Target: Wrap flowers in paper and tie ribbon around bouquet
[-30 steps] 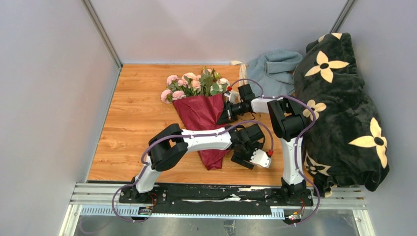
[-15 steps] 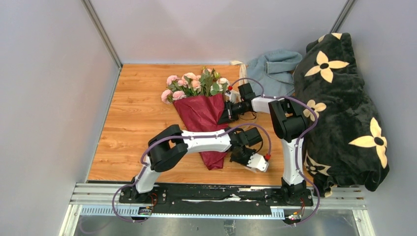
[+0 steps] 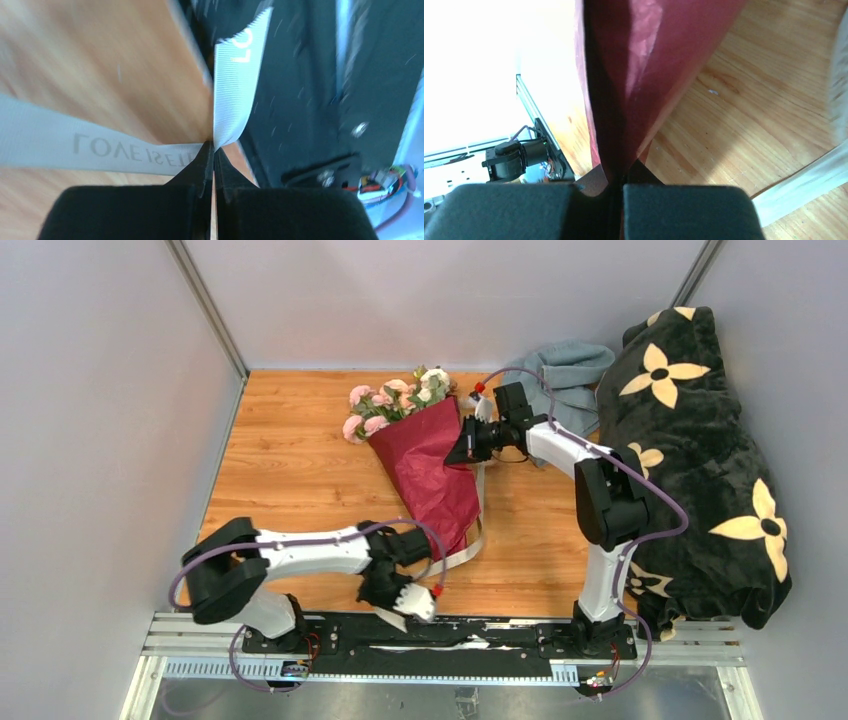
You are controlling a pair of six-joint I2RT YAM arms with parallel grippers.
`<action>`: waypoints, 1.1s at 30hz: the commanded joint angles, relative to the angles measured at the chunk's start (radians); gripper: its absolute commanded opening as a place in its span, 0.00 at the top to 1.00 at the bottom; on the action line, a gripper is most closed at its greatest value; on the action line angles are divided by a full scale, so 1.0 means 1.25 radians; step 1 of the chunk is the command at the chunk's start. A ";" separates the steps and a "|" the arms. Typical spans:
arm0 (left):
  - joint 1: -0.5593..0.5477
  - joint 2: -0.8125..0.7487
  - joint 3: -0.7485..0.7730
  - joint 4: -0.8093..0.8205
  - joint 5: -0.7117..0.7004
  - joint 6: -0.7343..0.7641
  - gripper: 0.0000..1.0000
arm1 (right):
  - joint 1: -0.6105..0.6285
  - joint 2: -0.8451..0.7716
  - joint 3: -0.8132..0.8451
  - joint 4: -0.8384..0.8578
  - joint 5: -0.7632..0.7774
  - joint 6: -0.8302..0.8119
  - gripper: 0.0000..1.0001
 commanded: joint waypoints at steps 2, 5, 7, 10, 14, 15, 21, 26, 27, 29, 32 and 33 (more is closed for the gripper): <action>0.214 -0.134 -0.092 -0.103 -0.096 0.100 1.00 | -0.004 -0.059 0.030 -0.076 0.039 -0.010 1.00; 0.345 -0.186 -0.110 -0.147 -0.106 0.174 1.00 | -0.004 -0.064 0.039 -0.086 0.033 -0.008 1.00; 0.439 -0.208 -0.125 -0.149 -0.131 0.233 1.00 | -0.003 -0.069 0.045 -0.091 0.027 -0.007 1.00; 0.618 -0.192 -0.119 -0.150 -0.149 0.327 1.00 | -0.002 -0.081 0.054 -0.098 0.031 -0.009 1.00; 0.684 -0.145 -0.067 -0.154 -0.156 0.324 1.00 | 0.002 -0.084 0.071 -0.104 0.047 0.001 1.00; 0.703 -0.140 -0.046 -0.145 -0.144 0.320 1.00 | 0.004 -0.083 0.077 -0.107 0.043 0.002 1.00; 0.882 -0.033 0.200 0.014 -0.048 0.113 1.00 | 0.048 -0.129 0.034 -0.129 0.048 -0.011 1.00; 0.919 0.019 0.329 0.018 0.174 -0.066 1.00 | 0.100 -0.144 -0.067 -0.113 0.041 -0.019 1.00; 0.919 0.010 0.334 0.027 0.202 -0.107 1.00 | 0.112 -0.148 -0.089 -0.102 0.045 -0.018 1.00; 0.919 -0.015 0.345 0.039 0.245 -0.162 1.00 | 0.130 -0.148 -0.132 -0.075 0.048 -0.010 1.00; 0.919 -0.065 0.383 0.041 0.290 -0.213 1.00 | 0.155 -0.138 -0.175 -0.041 0.045 0.004 1.00; 0.919 -0.084 0.392 0.043 0.297 -0.227 1.00 | 0.163 -0.133 -0.185 -0.036 0.048 0.005 1.00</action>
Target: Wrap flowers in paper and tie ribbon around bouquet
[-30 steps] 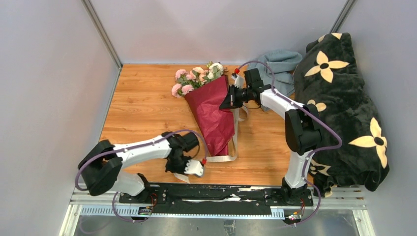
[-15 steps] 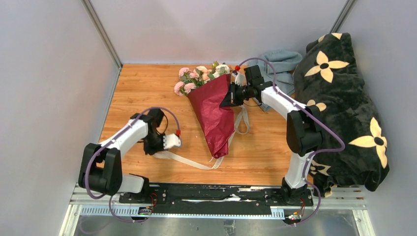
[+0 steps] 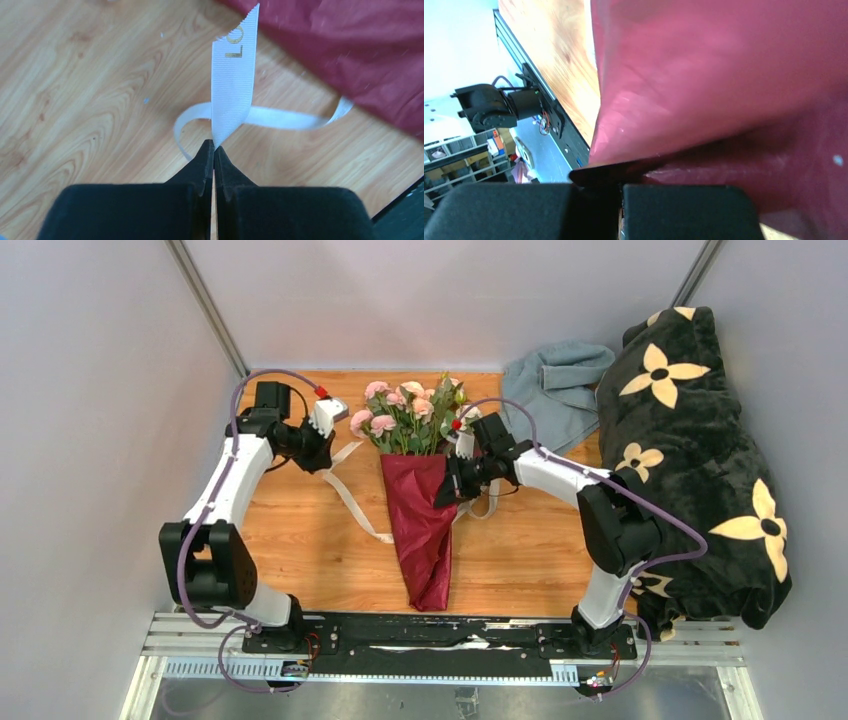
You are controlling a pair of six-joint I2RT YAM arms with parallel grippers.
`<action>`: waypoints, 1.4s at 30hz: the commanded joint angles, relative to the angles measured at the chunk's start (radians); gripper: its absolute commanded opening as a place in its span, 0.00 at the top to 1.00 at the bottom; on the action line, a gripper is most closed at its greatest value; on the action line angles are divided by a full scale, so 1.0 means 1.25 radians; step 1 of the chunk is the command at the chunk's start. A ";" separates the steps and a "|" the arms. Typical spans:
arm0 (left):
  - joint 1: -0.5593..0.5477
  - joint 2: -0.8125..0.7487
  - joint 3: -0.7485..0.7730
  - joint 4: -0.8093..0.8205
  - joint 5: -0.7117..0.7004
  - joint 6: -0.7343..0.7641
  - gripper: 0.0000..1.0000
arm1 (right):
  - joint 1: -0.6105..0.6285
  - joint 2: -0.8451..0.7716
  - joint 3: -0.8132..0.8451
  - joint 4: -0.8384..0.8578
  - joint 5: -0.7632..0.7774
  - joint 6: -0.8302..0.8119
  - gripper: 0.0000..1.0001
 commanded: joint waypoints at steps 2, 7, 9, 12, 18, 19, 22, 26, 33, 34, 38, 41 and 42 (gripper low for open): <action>0.000 -0.110 0.084 0.029 0.123 -0.157 1.00 | 0.049 0.012 -0.065 0.040 0.016 0.015 1.00; -0.012 -0.139 0.112 0.032 0.254 -0.264 1.00 | 0.085 0.032 -0.098 0.086 0.037 0.034 1.00; -0.067 -0.139 0.090 0.032 0.252 -0.293 1.00 | 0.091 0.044 -0.099 0.087 0.046 0.030 1.00; -0.216 -0.112 0.016 0.040 0.201 -0.288 1.00 | 0.092 0.045 -0.103 0.084 0.065 0.023 1.00; -0.383 0.040 -0.052 0.108 0.134 -0.271 1.00 | 0.090 -0.002 -0.110 0.056 0.117 0.004 0.78; -0.389 0.067 -0.054 0.133 0.130 -0.277 1.00 | 0.089 -0.016 -0.116 0.055 0.127 0.005 0.73; -0.394 0.149 -0.057 0.174 0.121 -0.296 1.00 | 0.089 -0.066 -0.131 0.054 0.159 0.014 0.66; -0.397 0.251 -0.046 0.185 0.089 -0.306 1.00 | 0.080 -0.118 -0.137 0.009 0.204 0.004 0.63; -0.397 0.246 -0.052 0.194 0.075 -0.300 1.00 | 0.014 -0.180 -0.165 -0.060 0.253 -0.030 0.58; -0.396 0.235 -0.049 0.190 0.073 -0.294 1.00 | 0.006 -0.186 -0.167 -0.068 0.264 -0.035 0.56; -0.386 0.206 -0.033 0.159 0.065 -0.265 1.00 | 0.001 -0.173 -0.167 -0.070 0.269 -0.042 0.36; -0.365 0.191 -0.024 0.120 0.061 -0.239 0.96 | 0.000 -0.148 -0.164 -0.058 0.267 -0.047 0.32; -0.354 0.184 -0.025 0.108 0.060 -0.233 0.95 | -0.001 -0.138 -0.161 -0.052 0.264 -0.047 0.32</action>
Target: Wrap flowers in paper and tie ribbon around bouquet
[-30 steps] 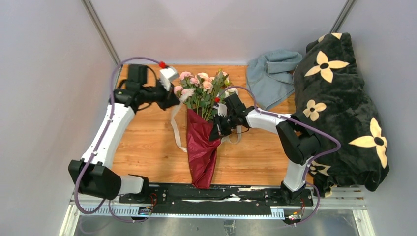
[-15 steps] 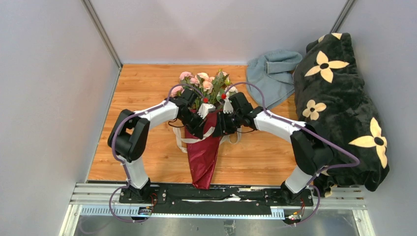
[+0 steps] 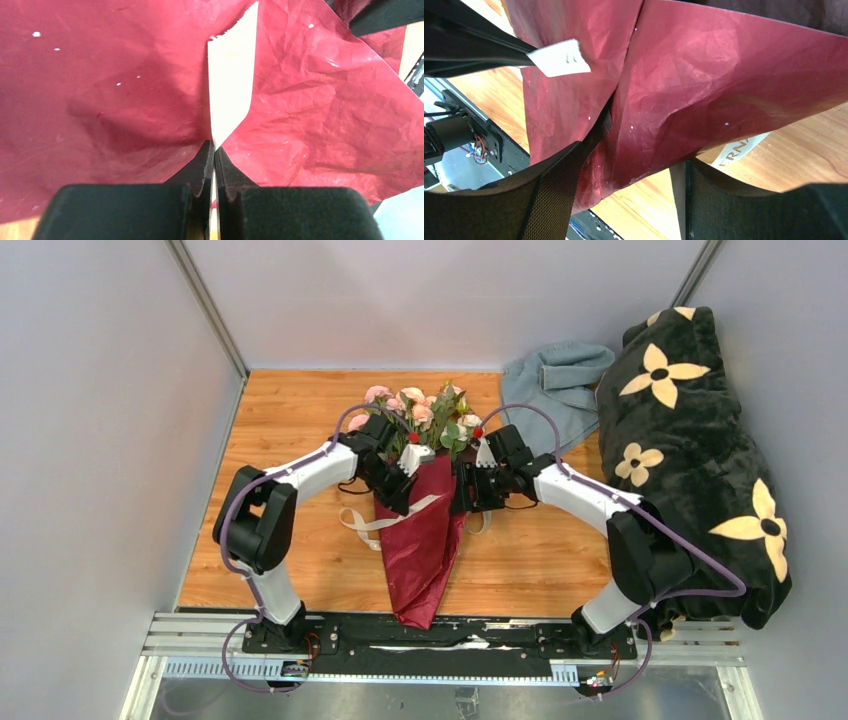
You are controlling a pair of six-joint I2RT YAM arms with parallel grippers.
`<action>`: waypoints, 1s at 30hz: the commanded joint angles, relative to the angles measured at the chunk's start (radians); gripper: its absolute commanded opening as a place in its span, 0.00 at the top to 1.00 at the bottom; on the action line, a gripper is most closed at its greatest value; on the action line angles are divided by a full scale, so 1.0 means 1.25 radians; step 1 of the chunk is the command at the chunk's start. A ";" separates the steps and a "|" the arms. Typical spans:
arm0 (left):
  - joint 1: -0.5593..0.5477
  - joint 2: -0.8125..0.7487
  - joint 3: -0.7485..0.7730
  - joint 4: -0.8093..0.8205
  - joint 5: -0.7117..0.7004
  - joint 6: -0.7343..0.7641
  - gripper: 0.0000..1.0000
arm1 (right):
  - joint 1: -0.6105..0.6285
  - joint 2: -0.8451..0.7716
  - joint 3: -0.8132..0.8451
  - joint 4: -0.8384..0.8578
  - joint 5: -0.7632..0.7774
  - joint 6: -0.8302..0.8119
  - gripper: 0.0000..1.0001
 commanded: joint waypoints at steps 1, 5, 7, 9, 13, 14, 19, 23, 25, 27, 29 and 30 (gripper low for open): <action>0.044 -0.047 0.020 -0.054 -0.015 0.047 0.94 | -0.006 0.038 -0.001 -0.002 0.004 -0.016 0.32; 0.096 -0.043 0.006 -0.068 -0.049 0.058 0.94 | -0.012 0.098 0.026 0.053 -0.022 -0.009 0.39; 0.117 -0.029 -0.001 -0.068 -0.063 0.063 0.94 | -0.013 0.132 0.052 0.070 -0.029 -0.007 0.46; 0.126 -0.017 -0.001 -0.065 -0.067 0.070 0.94 | -0.013 0.169 0.083 0.080 -0.028 -0.009 0.57; 0.128 0.006 0.015 -0.042 -0.088 0.065 0.93 | -0.013 0.216 0.142 0.091 -0.034 -0.011 0.71; 0.128 0.012 0.025 -0.037 -0.090 0.060 0.93 | -0.012 0.222 0.153 0.094 -0.036 -0.010 0.72; 0.128 0.042 0.081 -0.009 -0.108 0.042 0.93 | -0.009 0.231 0.185 0.126 -0.049 -0.025 0.71; 0.128 0.064 0.104 0.019 -0.151 0.038 0.93 | -0.015 0.244 0.228 0.035 -0.018 -0.067 0.60; 0.128 0.076 0.109 0.010 -0.152 0.040 0.93 | -0.021 0.214 0.221 -0.015 -0.005 -0.082 0.59; 0.128 0.074 0.101 0.008 -0.141 0.043 0.92 | -0.036 0.172 0.213 -0.058 -0.012 -0.103 0.56; 0.128 0.071 0.091 0.011 -0.135 0.047 0.92 | -0.052 0.137 0.239 -0.168 -0.018 -0.142 0.52; 0.128 0.072 0.088 0.014 -0.137 0.046 0.92 | -0.059 0.120 0.254 -0.213 -0.003 -0.156 0.50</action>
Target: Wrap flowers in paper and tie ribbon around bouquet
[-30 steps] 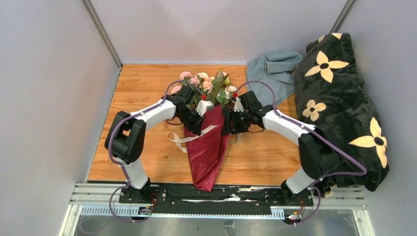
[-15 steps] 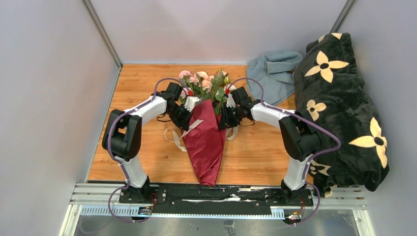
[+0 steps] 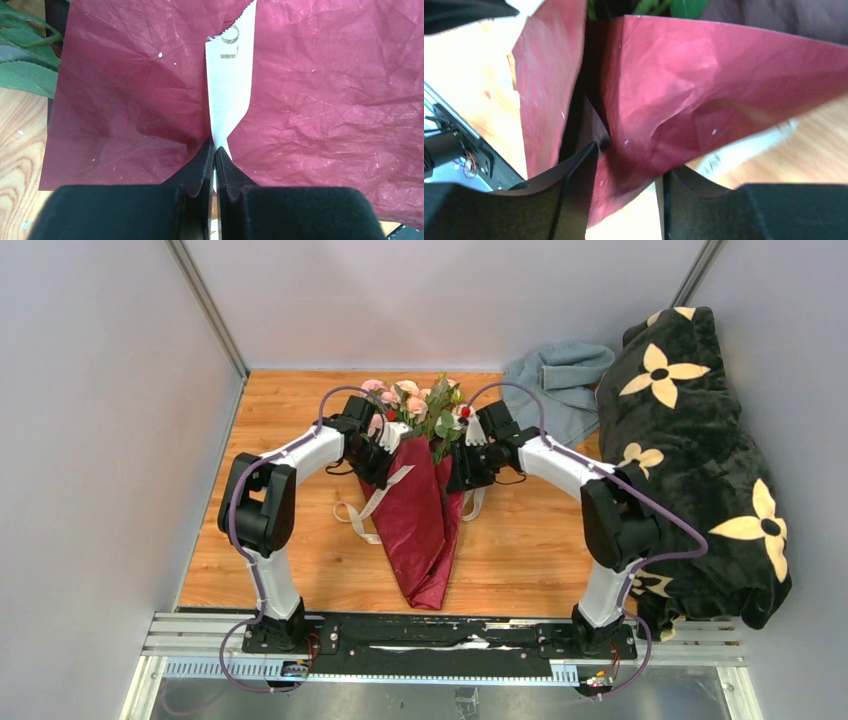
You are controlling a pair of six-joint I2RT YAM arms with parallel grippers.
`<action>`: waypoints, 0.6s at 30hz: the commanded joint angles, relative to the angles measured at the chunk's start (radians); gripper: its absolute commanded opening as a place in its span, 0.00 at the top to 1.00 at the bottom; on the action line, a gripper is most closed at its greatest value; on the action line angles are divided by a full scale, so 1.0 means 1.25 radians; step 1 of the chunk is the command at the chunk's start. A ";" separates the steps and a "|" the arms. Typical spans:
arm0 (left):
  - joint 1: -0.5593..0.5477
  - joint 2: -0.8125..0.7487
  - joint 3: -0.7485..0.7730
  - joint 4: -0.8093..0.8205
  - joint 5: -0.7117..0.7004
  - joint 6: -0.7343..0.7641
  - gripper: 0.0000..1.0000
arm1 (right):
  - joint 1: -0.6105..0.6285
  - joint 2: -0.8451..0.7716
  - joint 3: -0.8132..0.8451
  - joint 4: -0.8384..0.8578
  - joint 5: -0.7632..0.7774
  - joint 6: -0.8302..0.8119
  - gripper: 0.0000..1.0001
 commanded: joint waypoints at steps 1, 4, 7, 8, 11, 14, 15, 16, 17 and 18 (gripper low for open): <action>-0.001 0.009 -0.007 0.012 -0.004 0.004 0.92 | -0.040 -0.100 0.061 -0.240 0.048 -0.089 0.48; -0.001 0.018 -0.007 0.014 0.002 0.000 0.92 | -0.042 -0.123 0.112 -0.284 0.116 -0.108 0.44; -0.001 0.025 -0.007 0.016 0.012 -0.005 0.92 | -0.042 -0.081 0.187 -0.253 0.142 -0.091 0.44; -0.001 0.026 -0.009 0.016 0.014 -0.006 0.92 | -0.042 -0.053 0.220 -0.239 0.140 -0.079 0.43; -0.001 0.020 -0.022 0.022 0.014 -0.007 0.92 | -0.042 0.065 0.334 -0.198 0.145 -0.027 0.36; -0.001 0.014 -0.033 0.026 0.016 -0.002 0.91 | -0.042 0.201 0.454 -0.175 0.186 0.023 0.30; -0.002 0.014 -0.036 0.028 0.017 -0.001 0.91 | -0.042 0.237 0.495 -0.158 0.197 0.042 0.30; -0.002 0.014 -0.039 0.028 0.018 0.000 0.90 | -0.041 0.270 0.524 -0.133 0.197 0.053 0.30; -0.002 0.015 -0.041 0.028 0.018 0.002 0.90 | -0.041 0.304 0.556 -0.123 0.192 0.065 0.30; -0.002 0.015 -0.043 0.028 0.018 0.002 0.90 | -0.039 0.333 0.583 -0.105 0.177 0.072 0.30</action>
